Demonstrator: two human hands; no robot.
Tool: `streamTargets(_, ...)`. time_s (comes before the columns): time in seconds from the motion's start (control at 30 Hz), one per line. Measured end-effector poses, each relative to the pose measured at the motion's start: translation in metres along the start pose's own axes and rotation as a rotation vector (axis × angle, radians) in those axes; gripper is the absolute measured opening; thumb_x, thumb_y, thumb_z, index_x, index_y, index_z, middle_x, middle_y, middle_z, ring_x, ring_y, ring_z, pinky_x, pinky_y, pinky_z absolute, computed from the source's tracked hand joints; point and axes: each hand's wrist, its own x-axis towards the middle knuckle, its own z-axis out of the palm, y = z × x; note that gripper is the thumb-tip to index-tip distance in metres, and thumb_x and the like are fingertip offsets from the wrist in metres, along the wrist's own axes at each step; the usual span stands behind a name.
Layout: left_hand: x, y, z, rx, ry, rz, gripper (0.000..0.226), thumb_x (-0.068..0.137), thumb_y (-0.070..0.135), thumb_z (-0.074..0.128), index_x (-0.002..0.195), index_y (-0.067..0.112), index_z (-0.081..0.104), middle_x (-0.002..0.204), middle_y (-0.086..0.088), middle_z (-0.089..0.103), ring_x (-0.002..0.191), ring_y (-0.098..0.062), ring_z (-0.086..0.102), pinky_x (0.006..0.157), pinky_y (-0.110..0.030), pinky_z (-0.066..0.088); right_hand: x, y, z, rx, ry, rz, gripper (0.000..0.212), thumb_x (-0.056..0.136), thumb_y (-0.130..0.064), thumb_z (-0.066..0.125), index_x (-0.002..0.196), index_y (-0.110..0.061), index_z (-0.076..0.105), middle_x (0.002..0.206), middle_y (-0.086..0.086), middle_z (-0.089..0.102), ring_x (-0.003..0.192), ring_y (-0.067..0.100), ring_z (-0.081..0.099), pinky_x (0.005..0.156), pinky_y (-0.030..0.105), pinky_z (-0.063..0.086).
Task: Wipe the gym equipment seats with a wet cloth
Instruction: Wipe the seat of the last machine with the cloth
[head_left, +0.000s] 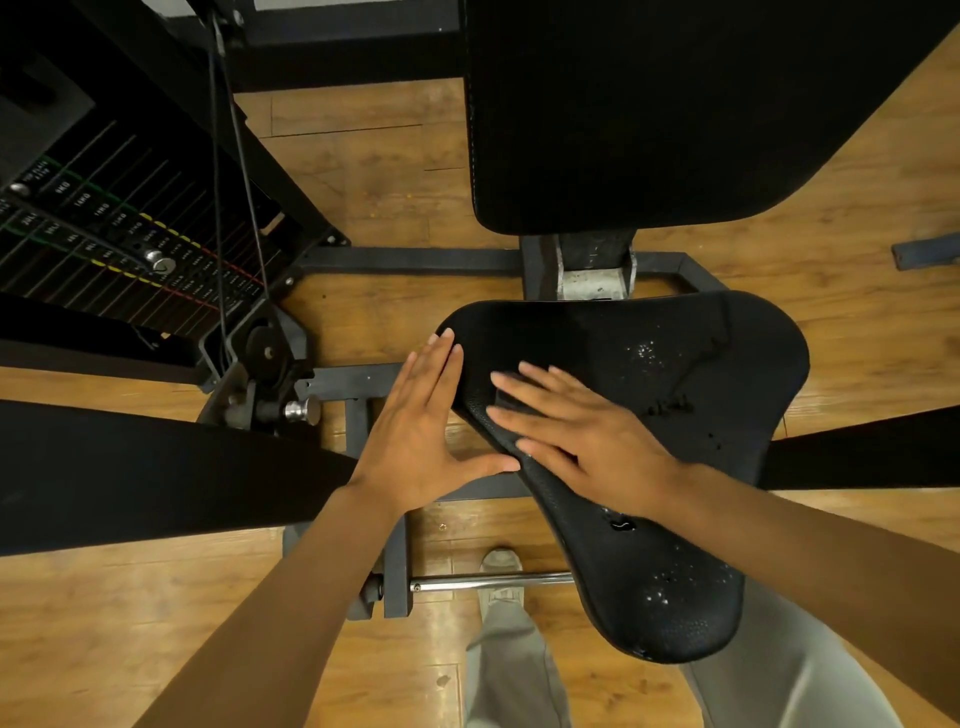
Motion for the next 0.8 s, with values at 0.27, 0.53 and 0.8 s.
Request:
streamTargets(0.27,0.006,0.003,0.003,0.036,-0.024,0.062,0.115,0.076,0.085,0.043,0.157,0.008,0.016,0.166,-0.001,0.002,0.152,-0.010,-0.009,0.123,-0.029,-0.011,0.054,0.055,-0.031,-0.005,-0.021,0.111,0.045,0.100,-0.024,0.043,0.145,-0.018,0.049,0.161,0.007,0.029,0.149,0.026,0.026,0.122,0.044,0.019)
streamTargets(0.53,0.011,0.027,0.018,0.074,0.096,-0.076,0.096,0.090,0.076,0.027,0.156,0.006,0.023,0.165,-0.011,0.011,0.154,-0.020,0.002,0.125,-0.037,0.004,0.045,0.053,-0.029,0.012,0.093,0.260,0.041,0.103,-0.014,0.049,0.144,-0.010,0.051,0.158,0.009,0.036,0.149,0.027,0.027,0.123,0.038,0.016)
streamTargets(0.8,0.012,0.032,0.027,0.029,0.170,-0.031,0.075,0.095,0.059,0.039,0.152,0.011,0.036,0.163,-0.015,0.021,0.153,-0.025,0.009,0.124,-0.045,0.010,-0.029,0.057,-0.045,0.099,-0.118,-0.076,0.040,0.103,-0.025,0.050,0.142,-0.018,0.054,0.157,0.003,0.038,0.150,0.017,0.027,0.124,0.038,0.022)
